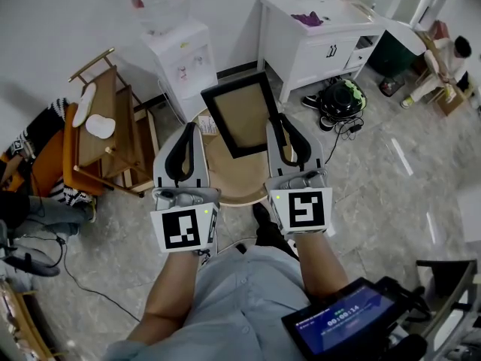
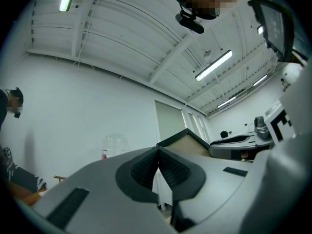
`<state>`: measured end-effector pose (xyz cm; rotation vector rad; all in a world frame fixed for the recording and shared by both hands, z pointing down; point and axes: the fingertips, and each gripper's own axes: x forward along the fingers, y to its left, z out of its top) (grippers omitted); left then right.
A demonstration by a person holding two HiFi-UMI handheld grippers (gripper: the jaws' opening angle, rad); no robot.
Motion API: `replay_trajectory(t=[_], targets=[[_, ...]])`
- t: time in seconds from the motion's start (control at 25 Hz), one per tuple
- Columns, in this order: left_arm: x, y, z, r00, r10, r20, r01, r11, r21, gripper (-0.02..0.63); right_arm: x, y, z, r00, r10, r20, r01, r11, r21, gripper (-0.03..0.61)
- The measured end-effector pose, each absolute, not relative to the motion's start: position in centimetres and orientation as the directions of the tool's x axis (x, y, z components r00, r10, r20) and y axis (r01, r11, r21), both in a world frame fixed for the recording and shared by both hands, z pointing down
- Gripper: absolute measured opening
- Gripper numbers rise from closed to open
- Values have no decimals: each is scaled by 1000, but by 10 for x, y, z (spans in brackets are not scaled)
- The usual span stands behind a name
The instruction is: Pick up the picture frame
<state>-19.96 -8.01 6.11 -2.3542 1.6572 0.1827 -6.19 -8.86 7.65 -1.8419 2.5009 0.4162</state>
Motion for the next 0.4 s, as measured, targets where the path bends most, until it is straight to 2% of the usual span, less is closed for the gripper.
replay_trajectory(t=[0.16, 0.4], targets=[[-198, -82, 61, 345, -905, -248, -938, -323, -124, 11, -61, -90, 74, -305, -935, -179, -941, 267, 208, 78], [-191, -81, 66, 359, -900, -248, -932, -331, -147, 11, -56, -87, 91, -308, -946, -102, -938, 285, 197, 78]])
